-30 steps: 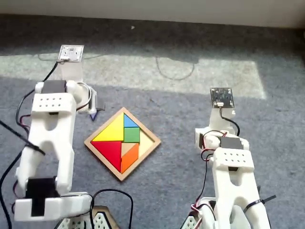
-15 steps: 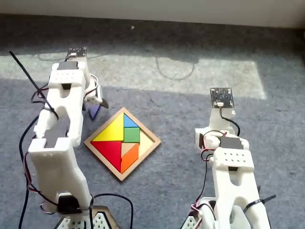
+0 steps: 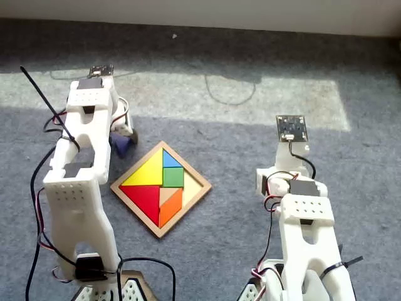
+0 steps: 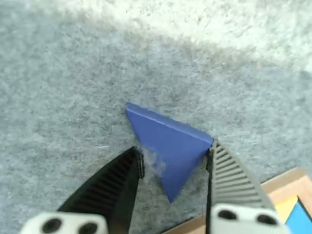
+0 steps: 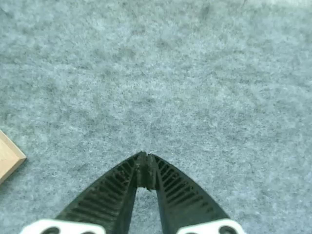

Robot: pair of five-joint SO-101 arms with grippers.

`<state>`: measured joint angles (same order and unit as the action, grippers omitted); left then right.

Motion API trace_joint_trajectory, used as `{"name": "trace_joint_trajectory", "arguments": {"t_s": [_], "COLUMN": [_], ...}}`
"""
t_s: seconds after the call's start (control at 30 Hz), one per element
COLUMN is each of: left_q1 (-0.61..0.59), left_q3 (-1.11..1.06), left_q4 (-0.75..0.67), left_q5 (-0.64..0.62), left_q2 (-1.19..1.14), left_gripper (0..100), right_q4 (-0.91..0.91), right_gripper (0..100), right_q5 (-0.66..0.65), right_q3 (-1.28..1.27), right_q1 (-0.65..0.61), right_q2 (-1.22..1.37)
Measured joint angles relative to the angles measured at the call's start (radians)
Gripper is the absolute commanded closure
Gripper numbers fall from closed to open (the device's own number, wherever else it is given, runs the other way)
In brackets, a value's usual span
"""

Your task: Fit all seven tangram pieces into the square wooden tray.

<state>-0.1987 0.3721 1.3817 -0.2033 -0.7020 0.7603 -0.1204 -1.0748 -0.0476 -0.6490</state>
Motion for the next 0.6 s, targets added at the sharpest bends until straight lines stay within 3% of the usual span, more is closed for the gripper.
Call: {"name": "trace_joint_trajectory", "arguments": {"t_s": [0.37,0.6], "left_q1": [0.002,-0.006], "left_q3": [0.002,0.057], "left_q4": [0.0,0.077], "left_q5": [0.002,0.026], "left_q2": [-0.002,-0.003], "left_gripper": [84,83], "right_q4": [0.0,0.0], "right_gripper": [99.2,99.2], "right_q5": [0.0,0.0], "right_q3": [0.0,0.0], "right_q1": [0.0,0.0], "right_q2": [0.0,0.0]}}
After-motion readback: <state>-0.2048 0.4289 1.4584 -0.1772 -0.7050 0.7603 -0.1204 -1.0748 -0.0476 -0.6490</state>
